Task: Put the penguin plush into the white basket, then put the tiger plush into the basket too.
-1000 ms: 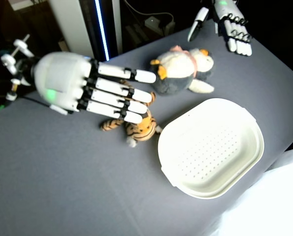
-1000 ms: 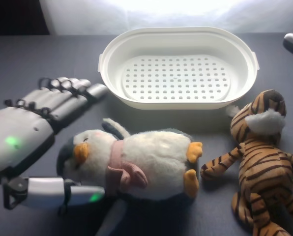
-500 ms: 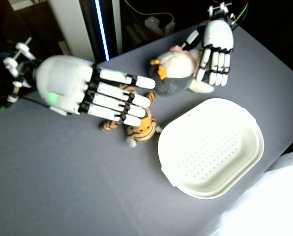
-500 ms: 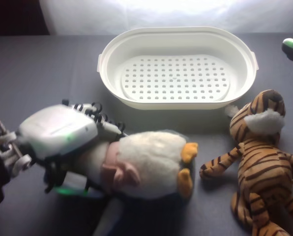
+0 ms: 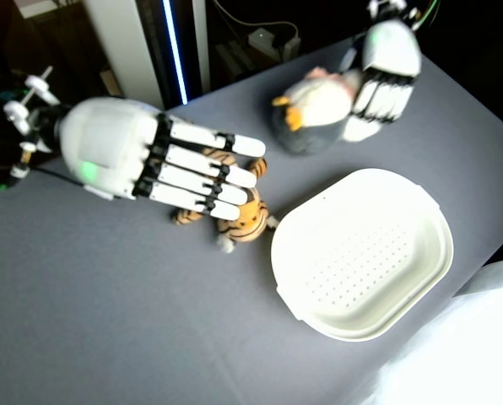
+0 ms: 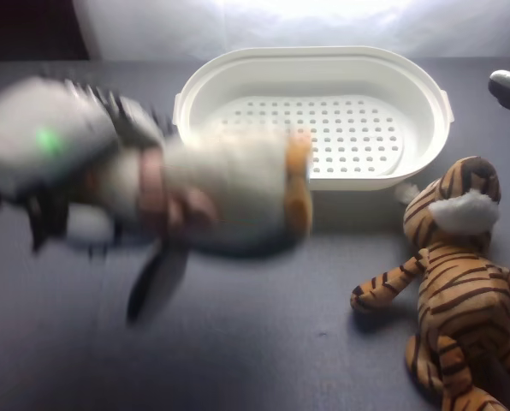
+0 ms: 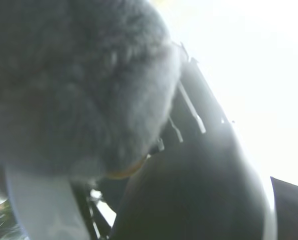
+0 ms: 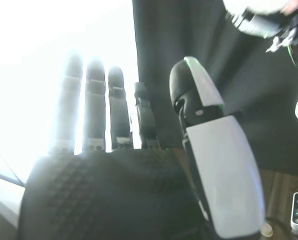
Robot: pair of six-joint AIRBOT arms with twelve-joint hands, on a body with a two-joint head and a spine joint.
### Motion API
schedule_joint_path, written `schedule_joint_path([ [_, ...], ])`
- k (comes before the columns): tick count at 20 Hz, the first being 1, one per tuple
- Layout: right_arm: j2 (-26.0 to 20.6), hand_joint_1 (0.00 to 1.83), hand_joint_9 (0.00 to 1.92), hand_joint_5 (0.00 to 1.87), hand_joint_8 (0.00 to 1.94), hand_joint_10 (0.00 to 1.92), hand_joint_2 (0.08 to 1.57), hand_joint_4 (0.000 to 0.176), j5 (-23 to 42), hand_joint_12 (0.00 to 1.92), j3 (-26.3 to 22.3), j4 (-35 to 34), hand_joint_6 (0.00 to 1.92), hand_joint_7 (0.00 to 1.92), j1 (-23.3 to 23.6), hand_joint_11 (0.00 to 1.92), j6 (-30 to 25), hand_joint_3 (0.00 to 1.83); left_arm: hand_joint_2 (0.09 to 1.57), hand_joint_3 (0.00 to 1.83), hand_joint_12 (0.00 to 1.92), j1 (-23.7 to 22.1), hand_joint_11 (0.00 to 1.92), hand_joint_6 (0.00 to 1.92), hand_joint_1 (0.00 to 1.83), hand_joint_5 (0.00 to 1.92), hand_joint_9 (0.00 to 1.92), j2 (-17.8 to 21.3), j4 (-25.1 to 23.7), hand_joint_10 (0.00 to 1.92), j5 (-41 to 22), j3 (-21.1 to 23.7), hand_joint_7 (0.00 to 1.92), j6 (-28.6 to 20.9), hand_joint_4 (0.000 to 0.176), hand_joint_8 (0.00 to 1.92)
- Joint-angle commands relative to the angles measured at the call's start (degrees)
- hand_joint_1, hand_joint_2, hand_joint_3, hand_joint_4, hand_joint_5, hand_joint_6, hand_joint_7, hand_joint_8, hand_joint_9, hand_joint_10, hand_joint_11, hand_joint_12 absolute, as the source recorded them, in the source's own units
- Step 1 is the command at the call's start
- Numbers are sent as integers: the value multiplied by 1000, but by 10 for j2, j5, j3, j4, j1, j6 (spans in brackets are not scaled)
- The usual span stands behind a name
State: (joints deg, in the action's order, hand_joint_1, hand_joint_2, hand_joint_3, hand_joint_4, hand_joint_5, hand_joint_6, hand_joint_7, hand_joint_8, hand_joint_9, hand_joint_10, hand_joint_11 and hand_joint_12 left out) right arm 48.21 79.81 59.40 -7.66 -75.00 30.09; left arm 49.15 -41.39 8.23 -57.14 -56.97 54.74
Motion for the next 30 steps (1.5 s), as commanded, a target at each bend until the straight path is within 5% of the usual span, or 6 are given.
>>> schedule_joint_path([
  [1, 0, 757, 394, 135, 2, 4, 1334, 85, 71, 20, 4, -12, 5, 290, 2, 409, -4, 0, 1031, 5, 1390, -18, 724, 21, 1284, 1392, 1024, -9, 18, 842, -93, -5, 1104, 19, 0, 980],
  [4, 0, 769, 402, 136, 3, 5, 1331, 84, 71, 18, 5, -14, 3, 296, 2, 414, -4, 0, 1025, 0, 1176, -98, 591, 35, 1273, 1428, 1067, -63, 56, 319, -23, -76, 1101, 32, 0, 899],
  [9, 0, 820, 417, 171, 4, 4, 1334, 79, 71, 18, 10, -11, 6, 318, 2, 438, -6, 0, 1008, 1, 960, -247, 979, 383, 1401, 1232, 1146, -157, 72, 966, 205, -193, 1254, 132, 0, 456],
  [14, -1, 776, 434, 388, 6, 4, 1320, 29, 71, 15, 6, 10, 11, 454, 2, 446, -19, 0, 899, 0, 770, -239, 144, 0, 1180, 459, 415, -162, 149, 0, 244, -197, 428, 227, 11, 0],
  [23, -32, 1229, 418, 475, 0, 0, 1246, 129, -39, 24, -22, 165, 1, 369, 23, 497, -28, 0, 918, 2, 689, -199, 0, 0, 1100, 116, 90, -138, 136, 4, 179, -147, 37, 219, 150, 1],
  [30, -27, 1320, 298, 320, 0, 0, 1249, 174, -241, 1, -11, 343, 0, 232, 117, 440, -58, 0, 904, 0, 335, -125, 0, 7, 982, 77, 14, -89, 63, 5, 30, -76, 13, 97, 136, 1],
])
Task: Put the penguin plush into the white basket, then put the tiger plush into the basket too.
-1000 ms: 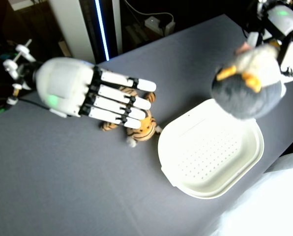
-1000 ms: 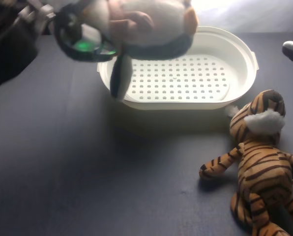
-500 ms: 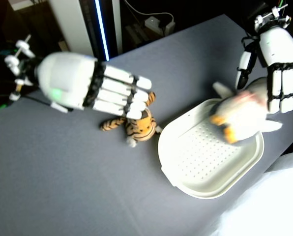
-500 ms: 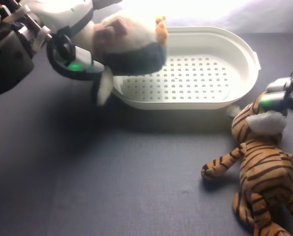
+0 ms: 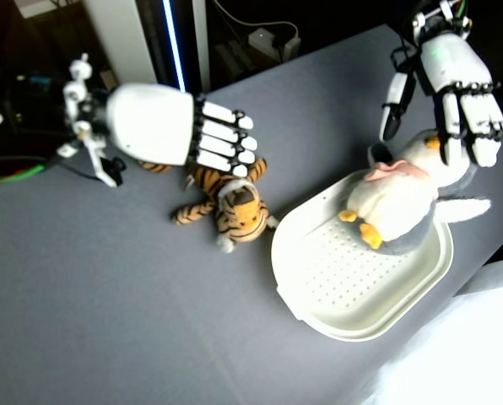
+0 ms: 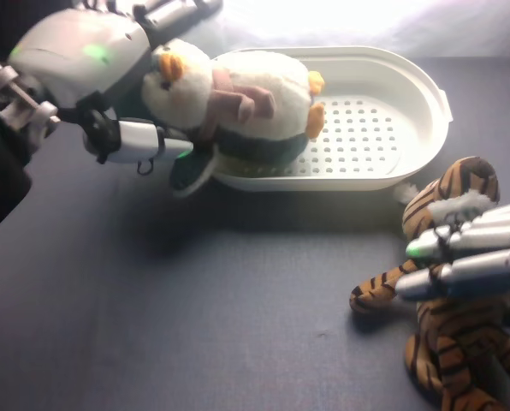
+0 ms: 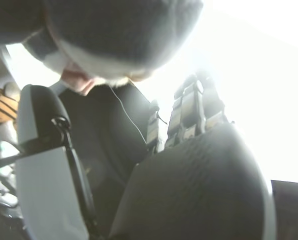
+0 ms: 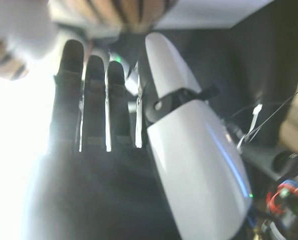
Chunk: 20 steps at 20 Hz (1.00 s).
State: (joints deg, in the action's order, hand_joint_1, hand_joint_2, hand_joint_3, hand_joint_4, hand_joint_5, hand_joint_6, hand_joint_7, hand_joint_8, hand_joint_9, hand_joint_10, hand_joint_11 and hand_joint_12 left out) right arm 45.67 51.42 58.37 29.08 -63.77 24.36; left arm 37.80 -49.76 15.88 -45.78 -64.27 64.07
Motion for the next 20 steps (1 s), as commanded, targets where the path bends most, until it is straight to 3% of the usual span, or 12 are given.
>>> schedule_joint_path([
  [1, 8, 1381, 305, 343, 4, 5, 1214, 164, 20, 8, 5, -16, 9, 239, 7, 452, -1, 0, 905, 1, 217, -4, 0, 2, 923, 57, 2, 1, -26, 0, -106, 8, 3, -11, 145, 0],
  [4, 36, 1426, 325, 354, 4, 10, 1237, 175, -27, 15, 21, -7, 8, 245, 8, 466, -1, 0, 865, 9, 220, 18, 0, 0, 948, 54, 0, 18, -50, 0, -155, 31, 0, -41, 161, 0],
  [6, 49, 1459, 595, 498, 33, 109, 1292, 142, -47, 803, 27, 0, 3, 456, 12, 354, -1, 0, 850, 1, 346, 37, 0, 1, 970, 62, 5, 32, -52, 0, -186, 50, 1, -41, 147, 0],
  [7, 51, 1440, 585, 643, 1355, 1395, 1320, 145, -48, 1154, 28, -1, 106, 432, 14, 415, -1, 0, 838, 0, 357, 51, 0, 0, 1026, 42, 9, 43, -52, 2, -205, 63, 0, -42, 139, 0],
  [8, 51, 1288, 591, 494, 1599, 1657, 1359, 0, -47, 1362, 28, -4, 1391, 470, 19, 473, -1, 0, 829, 0, 388, 59, 0, 0, 1034, 33, 17, 48, -52, 3, -215, 69, 1, -42, 146, 0],
  [9, 51, 1061, 545, 457, 1705, 1834, 1415, 18, -34, 1677, 29, -16, 1760, 483, 20, 548, -1, 3, 828, 0, 210, 70, 0, 2, 1020, 42, 3, 54, -51, 0, -228, 76, 0, -43, 134, 0],
  [10, 50, 1188, 614, 303, 1840, 1904, 1422, 144, -10, 1863, 30, -35, 1889, 442, 20, 740, -1, 17, 821, 0, 207, 83, 0, 1, 986, 47, 0, 59, -45, 0, -241, 83, 0, -43, 143, 0],
  [12, 40, 1237, 713, 257, 1868, 1920, 1423, 175, 46, 1899, 28, -71, 1920, 439, 20, 876, -1, 4, 823, 0, 275, 107, 0, 2, 915, 77, 0, 66, -34, 0, -259, 92, 8, -45, 145, 0],
  [14, 19, 1109, 741, 483, 1715, 1895, 1373, 26, 117, 1806, 19, -109, 1679, 563, 20, 938, 3, 0, 823, 0, 314, 125, 0, 3, 937, 93, 0, 73, -30, 0, -275, 99, 18, -49, 120, 0],
  [15, 10, 1089, 708, 522, 1794, 1916, 1372, 0, 152, 1898, 15, -128, 1548, 566, 20, 971, 17, 0, 832, 3, 331, 130, 0, 2, 911, 97, 5, 77, -30, 1, -282, 103, 19, -50, 105, 0],
  [18, 1, 1151, 628, 620, 1823, 1910, 1333, 0, 234, 1921, 12, -199, 1315, 595, 31, 862, 84, 0, 831, 0, 382, 142, 0, 1, 917, 101, 28, 80, -31, 4, -309, 113, 44, -51, 119, 3],
  [20, 11, 1186, 737, 722, 1552, 1558, 1258, 0, 246, 1761, 24, -235, 1269, 707, 63, 782, 113, 0, 815, 0, 375, 144, 0, 0, 941, 95, 34, 80, -35, 2, -316, 115, 56, -56, 117, 1],
])
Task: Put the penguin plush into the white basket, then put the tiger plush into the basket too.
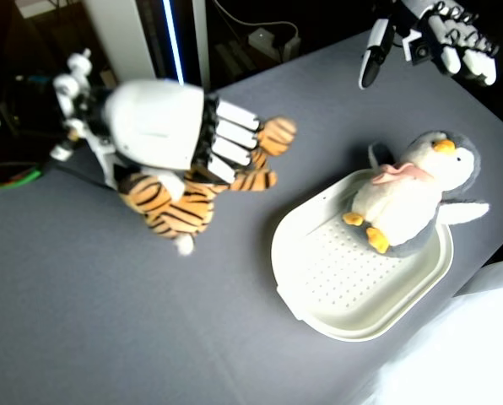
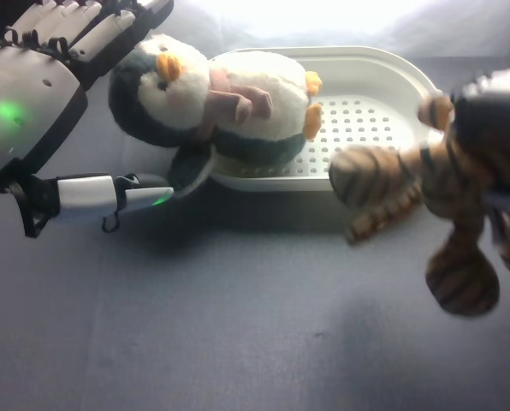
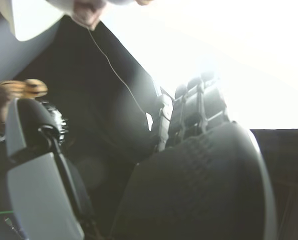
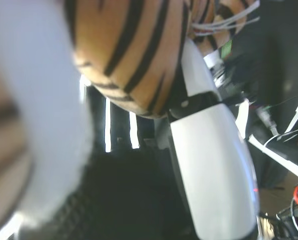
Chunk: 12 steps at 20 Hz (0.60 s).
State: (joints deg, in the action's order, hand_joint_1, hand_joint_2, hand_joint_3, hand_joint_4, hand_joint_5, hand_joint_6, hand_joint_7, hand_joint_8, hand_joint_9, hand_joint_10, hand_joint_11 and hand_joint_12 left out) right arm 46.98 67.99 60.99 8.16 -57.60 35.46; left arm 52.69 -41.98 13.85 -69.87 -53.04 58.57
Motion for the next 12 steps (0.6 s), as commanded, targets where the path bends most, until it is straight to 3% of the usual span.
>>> schedule_joint_path([
  [1, 10, 1162, 713, 746, 1578, 1676, 1261, 0, 78, 1889, 13, -33, 1265, 695, 20, 793, 2, 1, 813, 0, 369, -5, 0, 0, 944, 93, 34, 2, -16, 1, -77, 3, 56, -3, 123, 1],
  [3, 41, 1202, 690, 808, 1651, 1855, 1244, 0, 50, 1920, 50, -49, 1087, 719, 66, 750, 2, 0, 809, 0, 365, -4, 0, 0, 978, 94, 37, 1, -16, 2, -76, 2, 57, -3, 128, 0],
  [4, 57, 1215, 682, 843, 1620, 1826, 1226, 0, 24, 1921, 70, -51, 1010, 748, 96, 687, 2, 0, 808, 0, 336, -3, 0, 1, 996, 98, 32, 1, -16, 0, -76, 2, 53, -3, 134, 0],
  [6, 98, 1199, 568, 827, 1710, 1783, 1257, 0, -46, 1913, 117, -41, 1129, 630, 165, 556, 2, 4, 816, 1, 267, 0, 0, 4, 1012, 114, 20, 0, -15, 1, -73, 2, 48, -4, 128, 1],
  [7, 111, 1209, 501, 897, 1652, 1745, 1235, 0, -75, 1905, 134, -30, 1066, 631, 188, 466, 2, 0, 819, 1, 329, 0, 0, 4, 1024, 126, 39, 0, -15, 5, -70, 1, 53, -5, 106, 1],
  [9, 144, 1236, 568, 999, 1518, 1694, 1176, 0, -140, 1910, 167, -3, 877, 743, 238, 519, 2, 0, 827, 3, 360, 0, 0, 3, 1012, 143, 36, -4, -15, 0, -67, -1, 45, -6, 95, 0],
  [10, 156, 1230, 686, 999, 1311, 1439, 1145, 0, -163, 1719, 180, 6, 899, 866, 251, 562, 2, 0, 823, 1, 294, 0, 0, 2, 1029, 132, 21, -4, -15, 1, -66, -2, 41, -8, 96, 1],
  [11, 167, 1230, 686, 999, 1311, 1439, 1145, 0, -185, 1719, 191, 15, 899, 866, 261, 562, 2, 0, 823, 1, 294, 0, 0, 2, 1029, 132, 21, -4, -16, 1, -66, -3, 41, -11, 96, 1],
  [12, 176, 1229, 680, 927, 1150, 1068, 1130, 0, -208, 1466, 201, 24, 956, 961, 269, 503, 2, 2, 816, 0, 321, 0, 0, 0, 1008, 115, 36, -5, -17, 5, -67, -3, 56, -12, 118, 3],
])
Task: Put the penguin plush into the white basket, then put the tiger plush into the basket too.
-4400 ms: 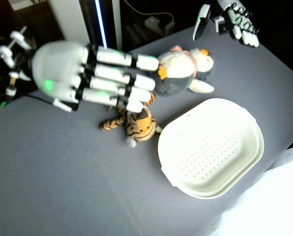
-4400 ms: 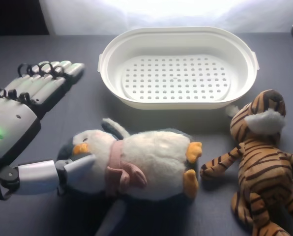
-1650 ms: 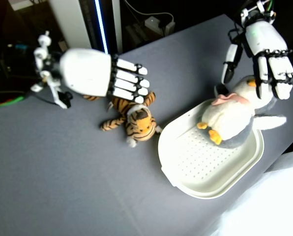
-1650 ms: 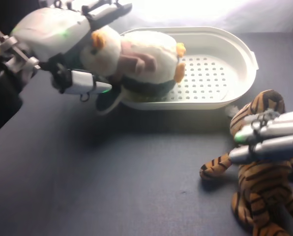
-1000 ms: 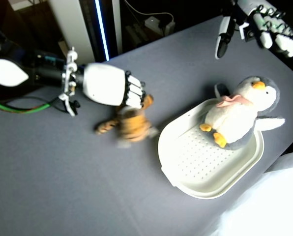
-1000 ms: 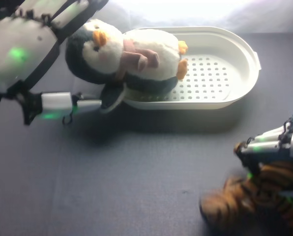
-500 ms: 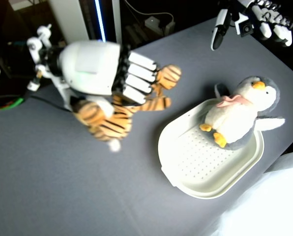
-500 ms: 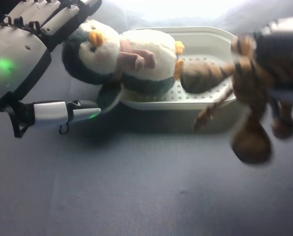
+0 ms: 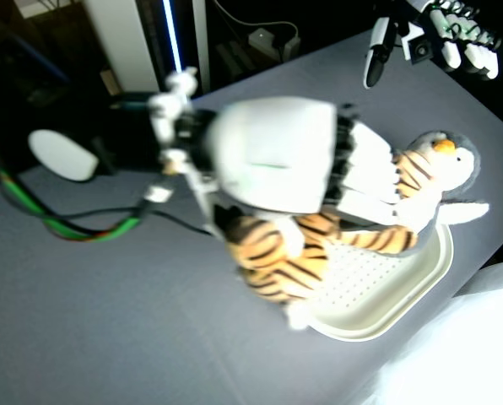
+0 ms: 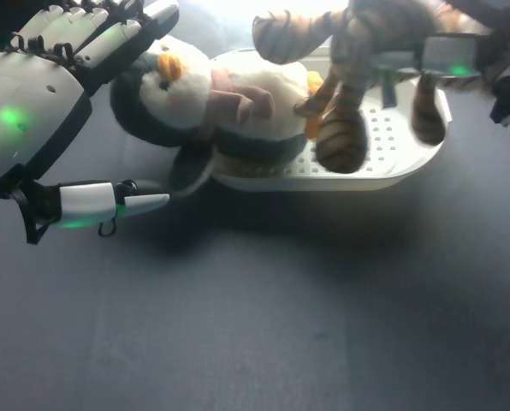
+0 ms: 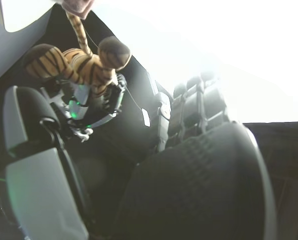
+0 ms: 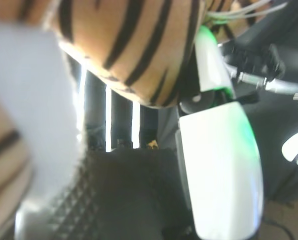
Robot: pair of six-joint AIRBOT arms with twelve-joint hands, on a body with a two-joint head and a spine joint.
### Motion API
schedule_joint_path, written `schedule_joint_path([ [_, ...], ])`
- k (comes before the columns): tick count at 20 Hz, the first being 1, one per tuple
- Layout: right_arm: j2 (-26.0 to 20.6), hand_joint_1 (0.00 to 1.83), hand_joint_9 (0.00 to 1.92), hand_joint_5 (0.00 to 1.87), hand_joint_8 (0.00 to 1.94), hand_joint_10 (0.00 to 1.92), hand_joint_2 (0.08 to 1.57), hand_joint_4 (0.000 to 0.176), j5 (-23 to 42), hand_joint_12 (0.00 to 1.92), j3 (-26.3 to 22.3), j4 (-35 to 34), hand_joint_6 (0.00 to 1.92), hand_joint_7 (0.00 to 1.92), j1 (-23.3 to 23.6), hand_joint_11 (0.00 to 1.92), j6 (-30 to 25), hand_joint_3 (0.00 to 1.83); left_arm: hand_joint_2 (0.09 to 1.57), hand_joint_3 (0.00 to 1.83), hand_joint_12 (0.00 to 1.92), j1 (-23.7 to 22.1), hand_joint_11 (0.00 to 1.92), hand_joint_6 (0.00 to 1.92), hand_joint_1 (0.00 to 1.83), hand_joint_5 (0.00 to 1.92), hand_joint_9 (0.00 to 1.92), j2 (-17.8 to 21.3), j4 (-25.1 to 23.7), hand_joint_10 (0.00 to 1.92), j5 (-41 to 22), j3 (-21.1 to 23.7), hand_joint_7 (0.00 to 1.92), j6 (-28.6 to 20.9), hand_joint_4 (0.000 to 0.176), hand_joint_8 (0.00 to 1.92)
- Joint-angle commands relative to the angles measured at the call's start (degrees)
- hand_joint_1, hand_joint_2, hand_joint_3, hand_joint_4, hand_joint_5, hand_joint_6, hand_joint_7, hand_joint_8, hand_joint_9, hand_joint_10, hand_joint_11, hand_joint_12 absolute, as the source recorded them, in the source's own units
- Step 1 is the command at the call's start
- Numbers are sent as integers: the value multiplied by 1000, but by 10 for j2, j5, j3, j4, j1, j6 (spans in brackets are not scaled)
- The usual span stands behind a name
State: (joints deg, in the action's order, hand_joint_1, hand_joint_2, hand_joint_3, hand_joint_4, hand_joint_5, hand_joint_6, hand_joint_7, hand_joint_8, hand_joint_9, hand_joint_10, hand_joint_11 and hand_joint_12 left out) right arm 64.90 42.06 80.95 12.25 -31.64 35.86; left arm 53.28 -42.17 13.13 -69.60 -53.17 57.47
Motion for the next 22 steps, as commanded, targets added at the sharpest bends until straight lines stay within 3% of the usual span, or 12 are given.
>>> schedule_joint_path([
  [1, 0, 1191, 544, 655, 454, 616, 1023, 0, 38, 1111, 6, -14, 326, 643, 11, 342, -2, 0, 815, 0, 328, -6, 0, 2, 1015, 120, 38, -3, -12, 5, -70, -2, 55, -1, 119, 2],
  [3, 1, 1158, 483, 519, 129, 290, 950, 0, 18, 924, 11, -14, 74, 532, 10, 237, -2, 0, 821, 1, 292, -6, 0, 3, 1017, 133, 30, -3, -13, 1, -73, -2, 50, -3, 80, 0],
  [4, 1, 1134, 255, 320, 5, 20, 927, 51, 14, 688, 11, -14, 2, 280, 10, 26, -2, 2, 834, 4, 223, -6, 0, 1, 1020, 145, 16, -3, -13, 1, -73, -1, 53, -3, 55, 0],
  [7, 3, 1020, 69, 147, 0, 1, 989, 94, 13, 359, 11, -15, 0, 93, 5, 0, -2, 5, 848, 3, 468, -3, 0, 1, 1002, 137, 71, -3, -9, 6, -72, -2, 78, -7, 68, 0],
  [11, -6, 855, 6, 103, 1, 3, 987, 85, 47, 153, -9, -34, 0, 55, -2, 0, -2, 1, 852, 2, 311, -1, 0, 1, 1016, 119, 20, -2, -9, 5, -81, -2, 56, -15, 70, 3],
  [12, -18, 845, 0, 88, 3, 0, 1009, 113, 76, 65, -23, -50, 1, 28, -17, 0, -2, 4, 847, 0, 300, 0, 0, 4, 1013, 127, 18, -2, -9, 5, -86, -2, 58, -20, 47, 5],
  [13, -32, 795, 0, 88, 4, 0, 1020, 81, 118, 2, -40, -69, 4, 10, -39, 0, -2, 5, 837, 0, 210, 3, 0, 3, 986, 127, 18, -3, -8, 7, -93, -2, 76, -27, 45, 8],
  [15, -74, 779, 0, 57, 2, 0, 1029, 106, 228, 0, -87, -113, 0, 7, -98, 0, -2, 8, 851, 2, 130, 17, 0, 1, 957, 105, 17, -5, -8, 4, -120, -2, 65, -48, 29, 2],
  [17, -106, 919, 9, 80, 6, 2, 1046, 78, 322, 2, -126, -138, 9, 26, -147, 6, -2, 8, 866, 5, 383, 35, 0, 0, 936, 67, 45, -2, -13, 1, -154, 1, 44, -79, 19, 1],
  [18, -119, 872, 35, 111, 7, 4, 1055, 69, 369, 3, -145, -151, 7, 82, -172, 5, -2, 4, 889, 12, 292, 48, 0, 0, 912, 13, 43, 2, -14, 0, -180, 4, 47, -91, 49, 1],
  [21, -146, 855, 137, 147, 7, 14, 1069, 57, 476, 55, -187, -193, 5, 151, -255, 113, -2, 3, 893, 9, 687, 74, 0, 0, 811, 0, 149, 3, -9, 20, -226, 14, 126, -101, 20, 3],
  [22, -150, 856, 222, 166, 5, 14, 1110, 16, 505, 104, -195, -207, 3, 201, -279, 205, -2, 4, 1067, 60, 908, 75, 0, 0, 620, 0, 213, 0, -11, 33, -226, 14, 191, -102, 0, 14],
])
